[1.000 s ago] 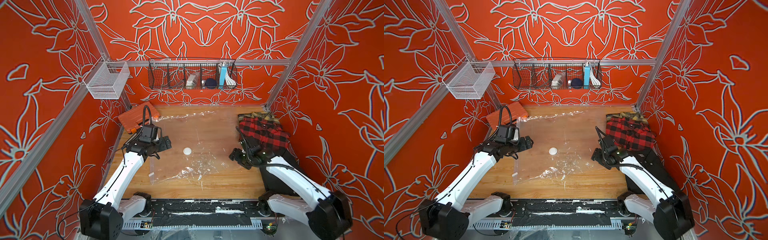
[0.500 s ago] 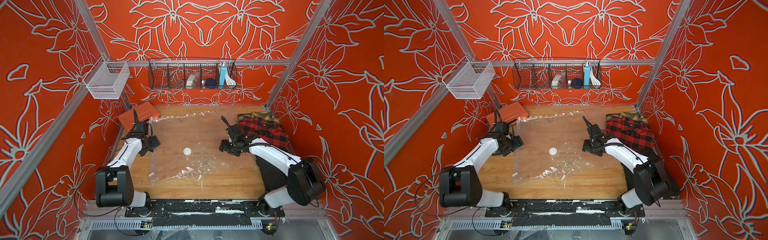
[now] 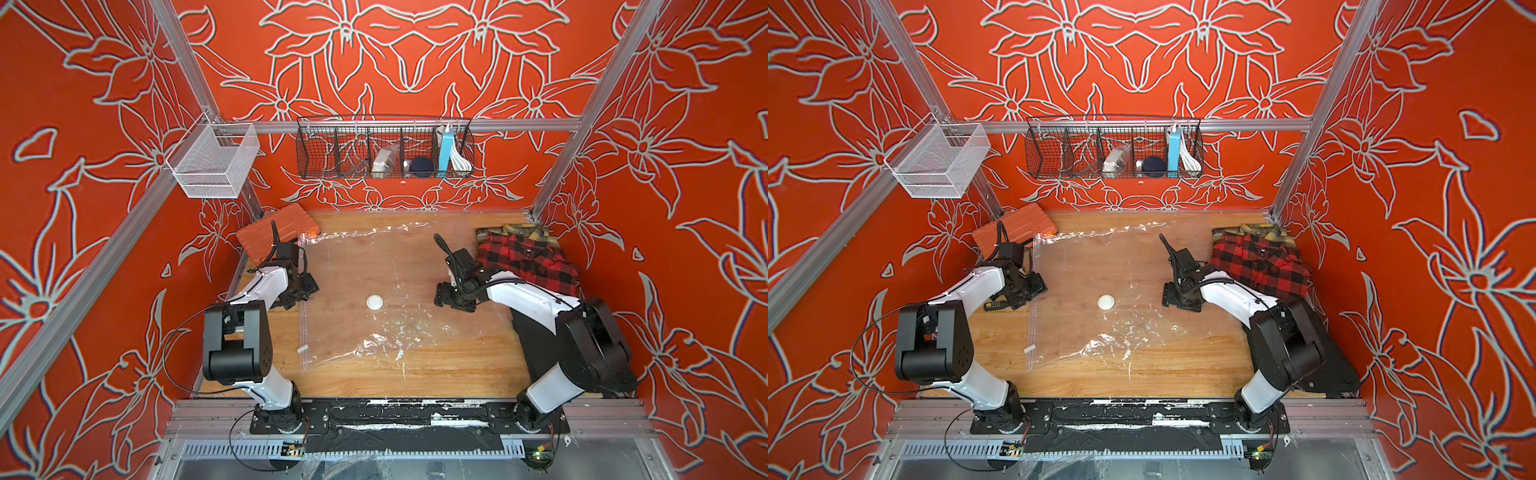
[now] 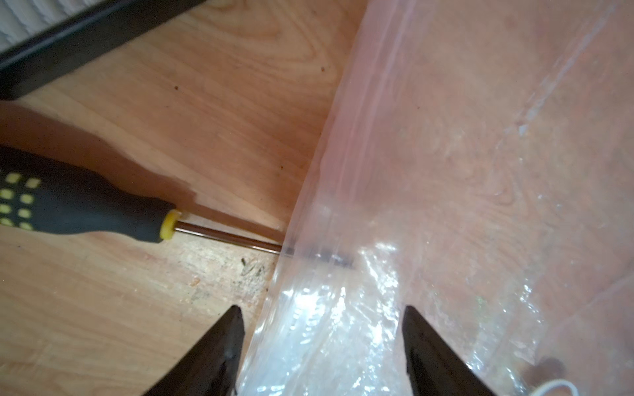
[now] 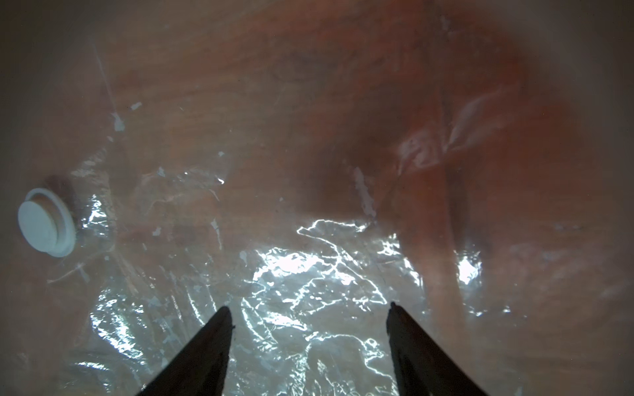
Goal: Place the folded shirt into the vacuum bag
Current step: Adjust the vacuum bag at the center of the board.
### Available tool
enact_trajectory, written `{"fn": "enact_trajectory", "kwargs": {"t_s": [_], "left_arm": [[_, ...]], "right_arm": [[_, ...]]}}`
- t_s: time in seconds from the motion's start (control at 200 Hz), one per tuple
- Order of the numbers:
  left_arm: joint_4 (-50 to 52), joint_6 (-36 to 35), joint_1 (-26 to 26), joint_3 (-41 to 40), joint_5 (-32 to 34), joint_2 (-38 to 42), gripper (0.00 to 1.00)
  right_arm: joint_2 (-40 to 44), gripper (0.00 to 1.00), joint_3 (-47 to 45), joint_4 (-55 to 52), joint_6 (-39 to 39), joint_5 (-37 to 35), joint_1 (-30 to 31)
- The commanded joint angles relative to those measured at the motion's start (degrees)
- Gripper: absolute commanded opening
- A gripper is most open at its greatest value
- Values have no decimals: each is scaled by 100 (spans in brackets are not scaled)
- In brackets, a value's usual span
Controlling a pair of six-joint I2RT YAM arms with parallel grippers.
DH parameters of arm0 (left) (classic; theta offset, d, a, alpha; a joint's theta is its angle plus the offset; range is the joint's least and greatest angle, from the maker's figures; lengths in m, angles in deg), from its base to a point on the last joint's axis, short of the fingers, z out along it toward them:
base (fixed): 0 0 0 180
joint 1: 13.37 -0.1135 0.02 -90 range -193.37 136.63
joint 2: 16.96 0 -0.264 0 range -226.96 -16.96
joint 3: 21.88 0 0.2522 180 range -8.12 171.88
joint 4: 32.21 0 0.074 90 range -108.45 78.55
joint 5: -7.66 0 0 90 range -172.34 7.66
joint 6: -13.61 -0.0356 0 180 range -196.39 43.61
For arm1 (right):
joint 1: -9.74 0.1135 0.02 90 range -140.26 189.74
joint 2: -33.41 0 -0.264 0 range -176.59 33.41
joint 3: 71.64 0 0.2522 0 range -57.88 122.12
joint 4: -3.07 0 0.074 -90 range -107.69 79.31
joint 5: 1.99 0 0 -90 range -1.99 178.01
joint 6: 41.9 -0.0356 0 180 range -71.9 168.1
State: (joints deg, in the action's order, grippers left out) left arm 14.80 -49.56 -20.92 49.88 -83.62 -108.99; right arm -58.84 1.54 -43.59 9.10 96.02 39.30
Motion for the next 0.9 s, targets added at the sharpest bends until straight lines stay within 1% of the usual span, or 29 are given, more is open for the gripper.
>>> {"fn": "enact_trajectory", "kwargs": {"t_s": [0.0, 0.13, 0.31, 0.43, 0.485, 0.635, 0.731, 0.896], "left_arm": [[-127, 85, 121, -99, 195, -120, 71], [-196, 110, 229, -137, 252, -342, 67], [-200, 137, 430, -167, 368, -470, 56], [-111, 138, 456, -148, 392, -298, 35], [-70, 177, 477, -165, 417, -145, 23], [-109, 344, 571, -413, 265, 564, 0], [32, 396, 629, -456, 157, 960, 0], [505, 336, 749, -260, -52, 1490, 0]], "right_arm": [[-159, 74, 152, 14, 139, 8, 32], [-305, 73, 67, 80, 137, 16, 32], [-386, 73, -14, 126, 172, -16, 32], [-450, 72, -68, 150, 200, -43, 30], [-493, 72, -94, 178, 218, -82, 32], [-676, 71, -48, 280, 226, -94, 29], [-845, 71, 32, 303, 184, -155, 32], [-1196, 69, 168, 558, -34, -68, 33]]}}
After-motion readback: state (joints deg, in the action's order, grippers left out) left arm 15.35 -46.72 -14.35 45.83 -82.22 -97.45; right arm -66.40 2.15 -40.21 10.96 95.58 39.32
